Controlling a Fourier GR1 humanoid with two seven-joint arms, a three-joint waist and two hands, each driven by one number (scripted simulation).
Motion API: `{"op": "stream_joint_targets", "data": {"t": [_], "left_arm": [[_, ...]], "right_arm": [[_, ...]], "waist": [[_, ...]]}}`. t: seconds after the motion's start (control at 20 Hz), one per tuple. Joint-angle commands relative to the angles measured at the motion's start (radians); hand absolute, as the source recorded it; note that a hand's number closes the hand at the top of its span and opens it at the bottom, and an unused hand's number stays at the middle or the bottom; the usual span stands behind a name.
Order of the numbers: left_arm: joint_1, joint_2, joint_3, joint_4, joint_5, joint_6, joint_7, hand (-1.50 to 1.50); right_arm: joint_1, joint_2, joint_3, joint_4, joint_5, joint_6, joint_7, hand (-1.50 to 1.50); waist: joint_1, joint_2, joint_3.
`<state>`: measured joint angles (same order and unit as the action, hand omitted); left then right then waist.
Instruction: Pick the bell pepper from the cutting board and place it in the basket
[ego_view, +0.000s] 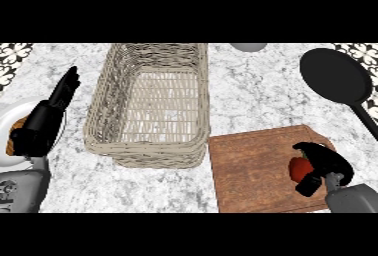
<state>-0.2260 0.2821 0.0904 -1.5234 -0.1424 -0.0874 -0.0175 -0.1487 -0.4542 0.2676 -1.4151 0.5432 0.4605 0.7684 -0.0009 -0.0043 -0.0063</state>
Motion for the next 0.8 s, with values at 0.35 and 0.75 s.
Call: {"op": "stream_joint_targets", "data": {"t": [0.35, 0.75], "left_arm": [[0.039, -0.007, 0.008, -0.031, -0.008, -0.023, -0.019, 0.00], [0.017, -0.023, -0.004, -0.050, -0.020, -0.020, 0.020, 0.00]], "right_arm": [[0.049, 0.003, 0.021, 0.108, 0.130, -0.091, -0.228, 1.50], [-0.100, 0.015, 0.040, 0.150, 0.283, -0.200, -0.297, 1.50]], "waist": [[0.003, 0.004, 0.007], [0.012, 0.006, 0.007]]}}
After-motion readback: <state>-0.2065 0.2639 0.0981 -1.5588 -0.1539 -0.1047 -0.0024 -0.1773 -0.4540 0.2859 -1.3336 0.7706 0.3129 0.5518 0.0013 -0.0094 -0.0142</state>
